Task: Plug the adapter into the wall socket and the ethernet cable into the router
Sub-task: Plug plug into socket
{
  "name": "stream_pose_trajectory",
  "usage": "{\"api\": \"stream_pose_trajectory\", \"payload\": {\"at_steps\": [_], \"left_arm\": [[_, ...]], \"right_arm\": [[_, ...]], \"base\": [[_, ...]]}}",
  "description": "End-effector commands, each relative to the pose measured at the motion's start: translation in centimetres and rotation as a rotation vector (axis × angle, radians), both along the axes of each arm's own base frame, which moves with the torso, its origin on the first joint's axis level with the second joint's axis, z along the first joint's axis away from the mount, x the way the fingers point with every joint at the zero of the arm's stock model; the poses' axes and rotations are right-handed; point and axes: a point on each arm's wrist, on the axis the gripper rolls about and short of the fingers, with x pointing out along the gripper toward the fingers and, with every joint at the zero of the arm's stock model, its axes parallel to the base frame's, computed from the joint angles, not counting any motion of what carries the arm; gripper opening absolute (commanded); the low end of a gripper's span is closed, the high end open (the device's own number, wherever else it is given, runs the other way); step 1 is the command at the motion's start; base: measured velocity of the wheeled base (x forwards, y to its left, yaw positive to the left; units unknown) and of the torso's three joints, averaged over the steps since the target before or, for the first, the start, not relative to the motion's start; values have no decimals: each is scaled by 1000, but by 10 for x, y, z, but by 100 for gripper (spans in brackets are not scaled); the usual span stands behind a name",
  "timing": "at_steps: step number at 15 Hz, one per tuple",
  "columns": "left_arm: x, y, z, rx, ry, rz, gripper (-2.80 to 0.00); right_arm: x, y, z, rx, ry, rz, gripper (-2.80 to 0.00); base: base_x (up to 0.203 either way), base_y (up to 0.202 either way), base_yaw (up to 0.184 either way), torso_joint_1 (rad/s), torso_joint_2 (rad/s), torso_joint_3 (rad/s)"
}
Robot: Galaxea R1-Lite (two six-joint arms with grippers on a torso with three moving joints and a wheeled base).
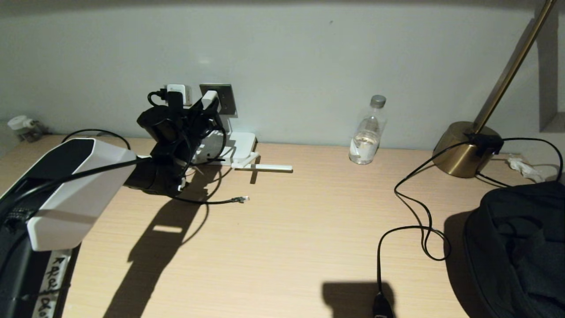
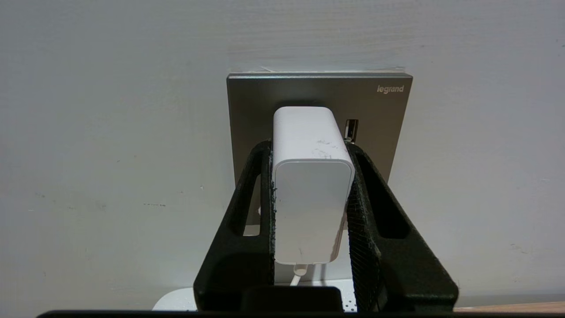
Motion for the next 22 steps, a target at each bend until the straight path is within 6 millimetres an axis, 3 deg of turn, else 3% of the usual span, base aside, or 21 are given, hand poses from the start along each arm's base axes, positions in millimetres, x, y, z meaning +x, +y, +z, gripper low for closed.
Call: {"api": "stream_pose_trajectory", "payload": {"at_steps": [1,22], "left_arm": [[0,0,1,-1,-7,0,-280],[8,-1,3,1,9,-2,-280]], "right_arm": [[0,0,0,-1,0,0,-280],[0,0,0,-1,0,0,-280]], "base": [[0,0,0,0,0,0],[0,0,0,0,0,0]]}}
